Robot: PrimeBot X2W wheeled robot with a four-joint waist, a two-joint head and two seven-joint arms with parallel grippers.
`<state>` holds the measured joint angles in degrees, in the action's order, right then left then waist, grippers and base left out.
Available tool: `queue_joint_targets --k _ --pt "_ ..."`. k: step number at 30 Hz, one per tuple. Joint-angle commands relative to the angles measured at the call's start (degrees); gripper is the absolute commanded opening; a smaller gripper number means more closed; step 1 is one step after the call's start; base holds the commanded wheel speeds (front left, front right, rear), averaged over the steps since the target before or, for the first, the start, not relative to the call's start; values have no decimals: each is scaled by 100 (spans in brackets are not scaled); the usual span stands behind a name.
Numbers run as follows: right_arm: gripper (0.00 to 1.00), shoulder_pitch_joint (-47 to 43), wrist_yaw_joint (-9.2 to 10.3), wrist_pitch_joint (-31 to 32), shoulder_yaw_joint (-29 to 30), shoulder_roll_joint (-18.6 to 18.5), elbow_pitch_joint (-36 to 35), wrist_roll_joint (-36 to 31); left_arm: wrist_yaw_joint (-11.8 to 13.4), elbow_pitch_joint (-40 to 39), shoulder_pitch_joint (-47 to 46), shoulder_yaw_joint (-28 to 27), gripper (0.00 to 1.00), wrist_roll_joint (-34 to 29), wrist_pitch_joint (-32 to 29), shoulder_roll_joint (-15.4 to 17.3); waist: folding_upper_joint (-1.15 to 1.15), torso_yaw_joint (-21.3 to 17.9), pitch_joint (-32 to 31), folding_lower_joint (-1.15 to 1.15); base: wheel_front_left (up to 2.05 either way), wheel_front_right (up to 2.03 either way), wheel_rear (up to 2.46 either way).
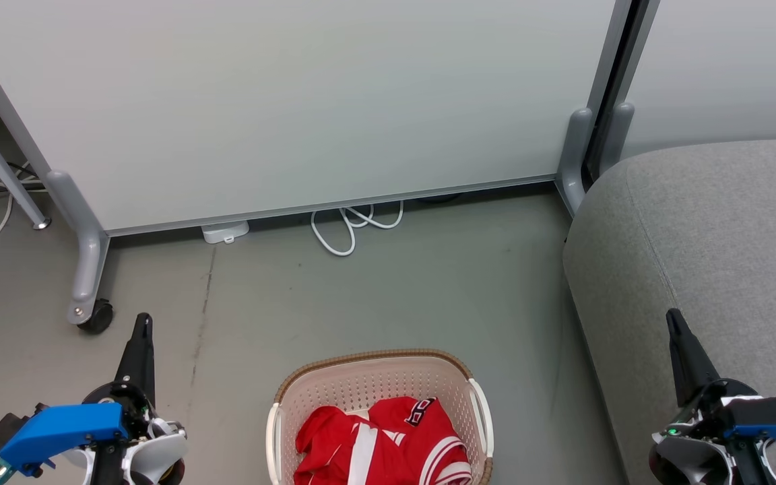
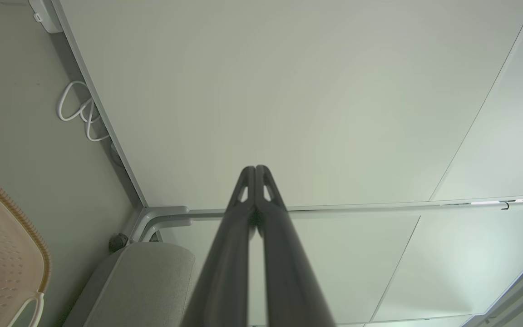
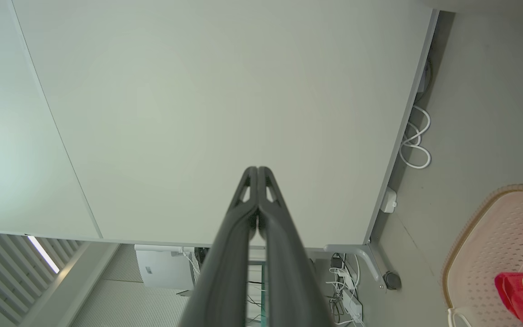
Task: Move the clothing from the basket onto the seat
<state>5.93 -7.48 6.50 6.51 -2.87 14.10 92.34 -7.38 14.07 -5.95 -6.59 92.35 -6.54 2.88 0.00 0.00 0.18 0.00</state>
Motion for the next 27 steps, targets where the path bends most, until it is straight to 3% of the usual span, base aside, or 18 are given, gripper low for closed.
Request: queue_joint_targets --k 1,3,4,16,27 --pt "0 57 -2 17 5 -1 -15 17 -22 -23 -53 -4 0 15 -14 -6 0 0 0 0 0 0 0" --pt "0 57 -2 17 5 -1 -15 17 -22 -23 -53 -4 0 15 -14 -6 0 0 0 0 0 0 0" --pt "100 -133 8 -7 -18 19 171 -1 2 168 167 9 100 0 13 -27 0 0 0 0 0 0 0" --pt "100 -128 7 -254 -200 17 165 -206 1 156 162 227 100 -105 260 -30 0 -2 1 0 0 0 0" --pt "100 -63 6 -545 -292 14 115 -1047 -1 187 97 405 100 -992 550 -22 0 -3 7 0 0 0 0"
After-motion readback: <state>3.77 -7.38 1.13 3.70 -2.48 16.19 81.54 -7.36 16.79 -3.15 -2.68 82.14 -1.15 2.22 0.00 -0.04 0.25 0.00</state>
